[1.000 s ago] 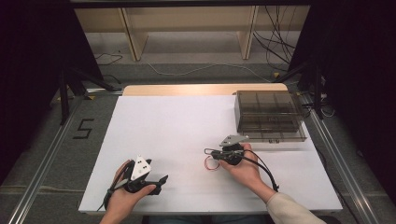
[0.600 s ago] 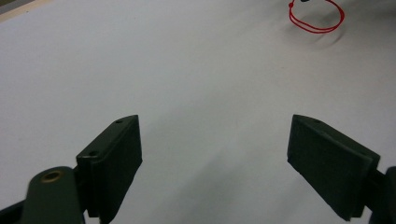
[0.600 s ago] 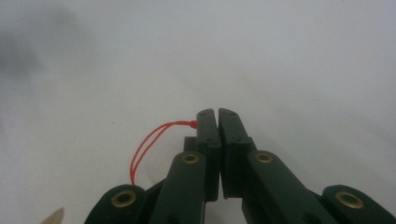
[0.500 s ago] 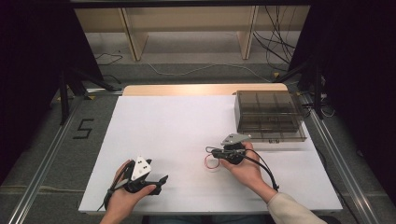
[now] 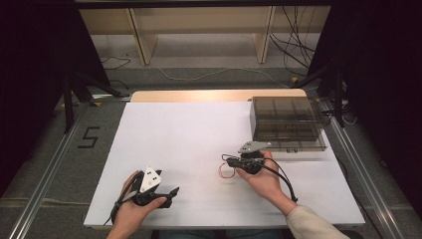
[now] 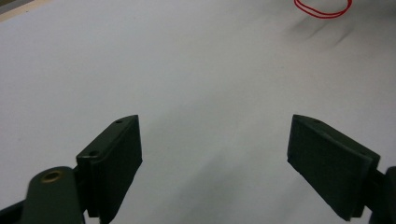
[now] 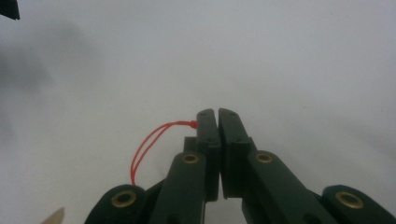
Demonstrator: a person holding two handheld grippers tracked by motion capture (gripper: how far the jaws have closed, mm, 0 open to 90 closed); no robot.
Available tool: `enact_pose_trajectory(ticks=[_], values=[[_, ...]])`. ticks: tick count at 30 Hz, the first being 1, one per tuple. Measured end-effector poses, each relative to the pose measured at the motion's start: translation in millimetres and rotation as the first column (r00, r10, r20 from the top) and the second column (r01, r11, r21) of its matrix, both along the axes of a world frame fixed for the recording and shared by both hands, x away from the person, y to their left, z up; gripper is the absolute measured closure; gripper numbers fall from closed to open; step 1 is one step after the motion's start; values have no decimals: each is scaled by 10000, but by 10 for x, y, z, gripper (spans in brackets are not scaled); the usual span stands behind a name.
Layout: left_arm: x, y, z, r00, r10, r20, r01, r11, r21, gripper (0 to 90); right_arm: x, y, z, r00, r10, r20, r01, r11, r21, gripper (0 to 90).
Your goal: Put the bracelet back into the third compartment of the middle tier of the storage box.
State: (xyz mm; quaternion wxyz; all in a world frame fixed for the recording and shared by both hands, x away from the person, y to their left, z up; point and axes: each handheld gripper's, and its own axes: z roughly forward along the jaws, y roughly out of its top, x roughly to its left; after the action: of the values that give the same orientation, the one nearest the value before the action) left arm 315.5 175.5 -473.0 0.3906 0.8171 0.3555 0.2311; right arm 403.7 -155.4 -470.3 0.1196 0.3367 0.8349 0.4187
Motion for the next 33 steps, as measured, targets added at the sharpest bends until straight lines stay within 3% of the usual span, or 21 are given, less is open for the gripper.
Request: enact_pose_trajectory(ticks=[33], values=[[1,1,0,10000,-1,13,0,10000,19,176,-8,-101,120,9996,-276,56,273,9989,386,886]])
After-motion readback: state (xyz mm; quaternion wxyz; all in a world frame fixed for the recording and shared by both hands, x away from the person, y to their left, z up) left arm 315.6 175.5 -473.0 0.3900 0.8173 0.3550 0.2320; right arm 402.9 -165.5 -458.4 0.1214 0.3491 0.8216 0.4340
